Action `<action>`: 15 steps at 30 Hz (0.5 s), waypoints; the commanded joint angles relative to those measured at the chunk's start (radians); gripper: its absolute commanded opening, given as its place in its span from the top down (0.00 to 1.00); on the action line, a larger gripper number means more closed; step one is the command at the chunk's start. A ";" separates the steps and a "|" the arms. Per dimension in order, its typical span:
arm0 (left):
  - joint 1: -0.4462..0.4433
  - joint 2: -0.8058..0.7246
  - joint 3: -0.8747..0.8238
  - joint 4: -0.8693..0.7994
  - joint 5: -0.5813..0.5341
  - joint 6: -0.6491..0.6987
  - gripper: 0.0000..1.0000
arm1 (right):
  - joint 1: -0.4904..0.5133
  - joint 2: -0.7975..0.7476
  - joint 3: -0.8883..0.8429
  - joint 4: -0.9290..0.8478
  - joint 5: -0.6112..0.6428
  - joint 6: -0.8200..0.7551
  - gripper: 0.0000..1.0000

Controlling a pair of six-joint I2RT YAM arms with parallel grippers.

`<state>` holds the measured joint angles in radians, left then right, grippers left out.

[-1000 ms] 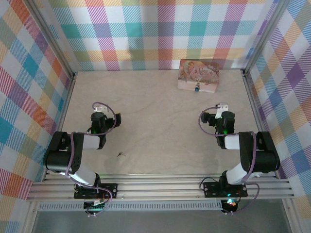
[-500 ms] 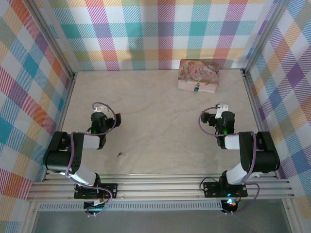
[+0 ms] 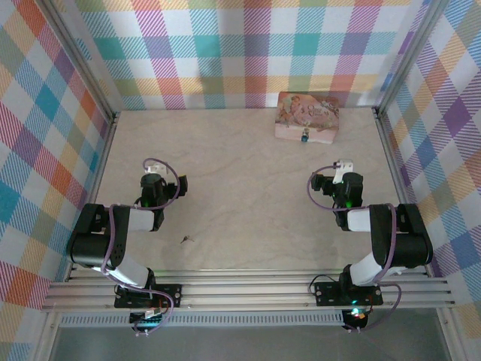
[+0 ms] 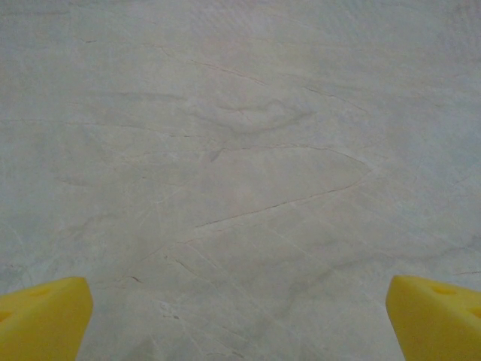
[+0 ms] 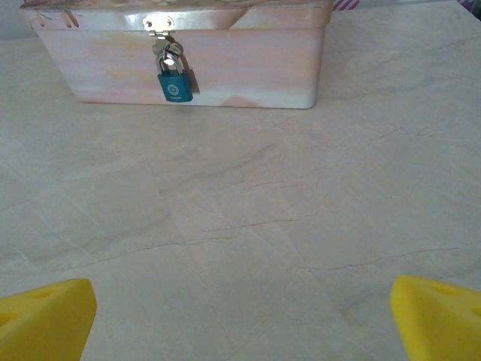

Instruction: Unlock the padlock with the key

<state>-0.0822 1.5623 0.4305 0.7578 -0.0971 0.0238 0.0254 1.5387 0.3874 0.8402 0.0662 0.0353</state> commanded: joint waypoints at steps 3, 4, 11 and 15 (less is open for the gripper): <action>0.009 -0.046 0.062 -0.111 0.005 0.013 0.00 | -0.006 -0.019 0.037 -0.047 -0.070 -0.035 0.00; 0.008 -0.055 0.082 -0.156 0.002 0.014 0.00 | -0.006 -0.021 0.037 -0.047 -0.071 -0.037 0.00; 0.009 -0.126 0.196 -0.437 0.023 0.021 0.00 | -0.005 -0.103 0.229 -0.443 -0.104 -0.051 0.00; 0.009 -0.123 0.308 -0.643 0.013 -0.081 0.00 | -0.005 -0.078 0.374 -0.579 -0.159 -0.022 0.00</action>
<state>-0.0822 1.4532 0.6724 0.3084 -0.0898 0.0048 0.0254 1.4689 0.6773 0.4286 -0.0269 0.0101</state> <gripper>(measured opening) 0.999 0.996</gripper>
